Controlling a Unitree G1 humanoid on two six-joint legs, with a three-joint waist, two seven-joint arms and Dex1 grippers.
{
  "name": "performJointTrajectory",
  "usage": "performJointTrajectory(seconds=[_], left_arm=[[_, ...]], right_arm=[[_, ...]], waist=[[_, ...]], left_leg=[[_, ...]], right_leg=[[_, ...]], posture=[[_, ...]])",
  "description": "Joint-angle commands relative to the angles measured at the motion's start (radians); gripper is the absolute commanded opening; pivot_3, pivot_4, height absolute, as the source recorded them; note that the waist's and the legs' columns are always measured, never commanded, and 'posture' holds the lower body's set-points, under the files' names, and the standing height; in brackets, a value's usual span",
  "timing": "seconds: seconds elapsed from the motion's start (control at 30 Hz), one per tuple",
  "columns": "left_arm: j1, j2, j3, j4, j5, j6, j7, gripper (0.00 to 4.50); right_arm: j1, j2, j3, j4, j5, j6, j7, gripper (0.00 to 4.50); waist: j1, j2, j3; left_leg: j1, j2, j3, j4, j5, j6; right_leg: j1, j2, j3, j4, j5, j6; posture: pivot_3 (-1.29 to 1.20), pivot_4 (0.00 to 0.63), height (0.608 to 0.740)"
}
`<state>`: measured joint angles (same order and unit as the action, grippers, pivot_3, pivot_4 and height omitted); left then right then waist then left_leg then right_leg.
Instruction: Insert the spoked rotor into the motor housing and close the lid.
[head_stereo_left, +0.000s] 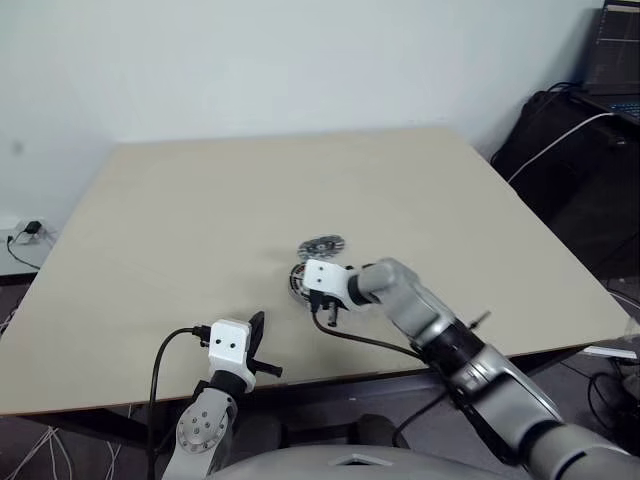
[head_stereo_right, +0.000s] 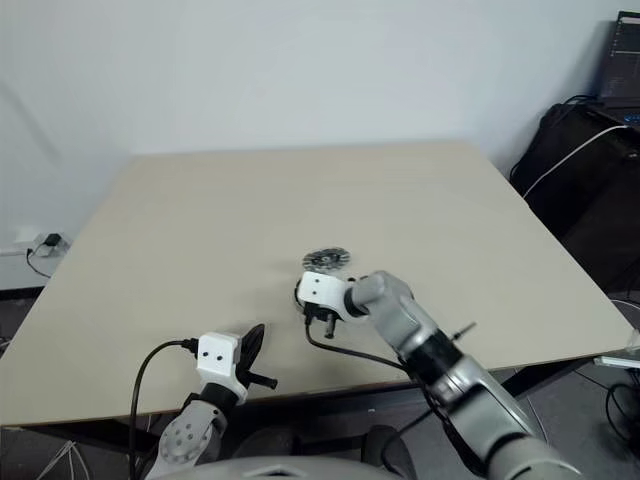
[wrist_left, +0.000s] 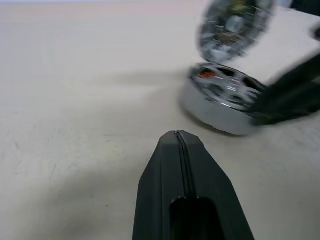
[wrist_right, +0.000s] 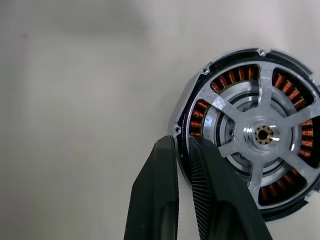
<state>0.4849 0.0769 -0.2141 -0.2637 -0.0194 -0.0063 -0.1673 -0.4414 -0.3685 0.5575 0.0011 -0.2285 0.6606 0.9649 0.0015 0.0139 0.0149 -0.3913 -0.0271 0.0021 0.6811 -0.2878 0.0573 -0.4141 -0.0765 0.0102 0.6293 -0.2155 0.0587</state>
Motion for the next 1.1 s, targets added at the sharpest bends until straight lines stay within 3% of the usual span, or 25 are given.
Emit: performJointTrajectory(seconds=[0.03, 0.17, 0.37, 0.6, 0.9, 1.1], left_arm=[[-0.007, -0.007, -0.015, -0.067, -0.005, 0.024, 0.003, 0.00], [-0.012, -0.002, -0.021, -0.085, -0.008, 0.055, -0.005, 0.00], [-0.027, 0.007, -0.021, -0.060, -0.012, 0.062, -0.021, 0.00], [-0.034, 0.011, -0.001, 0.043, -0.021, -0.014, -0.042, 0.00], [-0.025, 0.011, 0.031, 0.161, -0.037, -0.127, -0.063, 0.00], [-0.042, 0.011, 0.038, 0.218, -0.040, -0.168, -0.074, 0.00]], right_arm=[[0.078, -0.063, -0.076, -0.267, 0.045, 0.156, 0.005, 0.11], [0.150, -0.089, -0.130, -0.439, 0.106, 0.342, -0.025, 0.11], [0.168, 0.038, -0.221, -0.532, 0.178, 0.629, -0.178, 0.11], [0.150, 0.155, -0.239, -0.451, 0.224, 0.726, -0.335, 0.11], [0.134, 0.153, -0.239, -0.431, 0.332, 0.768, -0.395, 0.11], [0.116, 0.185, -0.242, -0.379, 0.375, 0.704, -0.436, 2.06]], waist=[[0.007, 0.000, 0.000], [0.012, -0.003, 0.002], [0.012, -0.006, 0.005], [0.012, -0.005, 0.005], [0.012, -0.005, 0.005], [0.011, -0.004, 0.004]], left_leg=[[-0.002, 0.000, 0.000, 0.000, 0.000, 0.000], [-0.002, 0.001, -0.001, 0.001, 0.000, -0.001], [-0.002, 0.001, -0.002, 0.002, -0.001, -0.002], [-0.003, 0.000, -0.002, 0.002, 0.000, -0.001], [-0.003, 0.000, -0.003, 0.002, -0.001, -0.002], [-0.002, 0.000, -0.003, 0.002, 0.000, -0.001]], right_leg=[[-0.001, -0.001, 0.000, -0.001, 0.000, 0.000], [-0.001, -0.002, -0.001, -0.001, 0.000, 0.000], [-0.001, 0.000, -0.002, 0.000, 0.000, 0.000], [-0.001, 0.002, -0.002, -0.001, 0.001, 0.001], [-0.001, -0.001, -0.003, -0.001, 0.001, 0.001], [0.000, 0.000, -0.003, -0.001, 0.001, 0.001]], posture=[[0.00, 0.000, 0.740], [0.00, 0.000, 0.740], [0.00, 0.000, 0.740], [0.00, 0.000, 0.740], [0.00, 0.000, 0.740], [0.00, 0.000, 0.740]])
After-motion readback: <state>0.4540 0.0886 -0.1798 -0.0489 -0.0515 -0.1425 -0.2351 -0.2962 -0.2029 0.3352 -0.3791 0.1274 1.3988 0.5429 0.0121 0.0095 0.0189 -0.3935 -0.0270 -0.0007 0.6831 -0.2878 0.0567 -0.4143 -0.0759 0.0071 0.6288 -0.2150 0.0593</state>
